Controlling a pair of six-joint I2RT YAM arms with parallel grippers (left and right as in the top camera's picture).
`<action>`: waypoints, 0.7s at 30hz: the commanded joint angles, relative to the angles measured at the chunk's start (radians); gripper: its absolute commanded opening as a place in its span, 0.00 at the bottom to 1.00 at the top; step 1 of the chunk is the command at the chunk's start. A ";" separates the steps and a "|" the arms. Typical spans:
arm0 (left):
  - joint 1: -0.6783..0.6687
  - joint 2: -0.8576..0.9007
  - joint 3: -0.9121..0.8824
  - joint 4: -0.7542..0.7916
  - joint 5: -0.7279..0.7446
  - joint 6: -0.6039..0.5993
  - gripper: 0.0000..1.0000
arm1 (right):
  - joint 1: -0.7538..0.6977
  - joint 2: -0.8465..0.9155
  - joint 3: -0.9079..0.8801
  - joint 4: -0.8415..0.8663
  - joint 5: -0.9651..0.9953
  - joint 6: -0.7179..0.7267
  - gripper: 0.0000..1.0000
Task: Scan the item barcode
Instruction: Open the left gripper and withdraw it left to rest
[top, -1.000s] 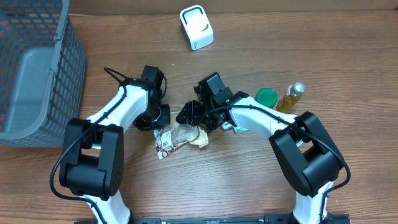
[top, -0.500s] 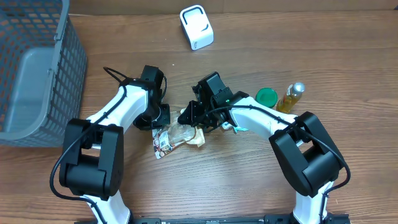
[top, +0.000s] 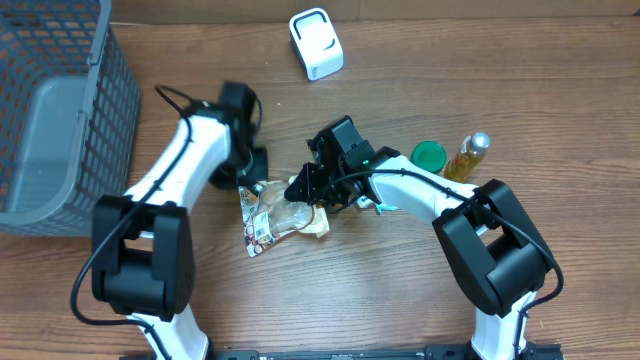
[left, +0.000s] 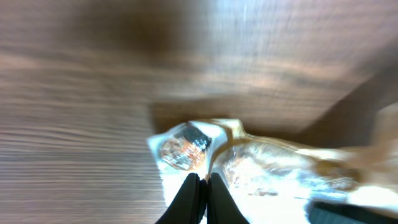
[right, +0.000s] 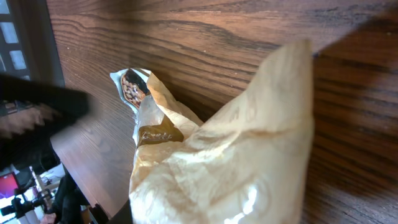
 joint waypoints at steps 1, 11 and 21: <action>0.057 -0.055 0.125 -0.031 -0.032 0.023 0.04 | 0.008 0.008 -0.005 0.006 -0.017 -0.031 0.17; 0.203 -0.056 0.175 0.033 -0.121 0.019 0.25 | 0.008 0.008 -0.005 -0.013 -0.017 -0.034 0.17; 0.255 -0.056 0.175 0.006 -0.120 0.019 1.00 | 0.008 0.008 -0.005 -0.013 -0.026 -0.079 0.17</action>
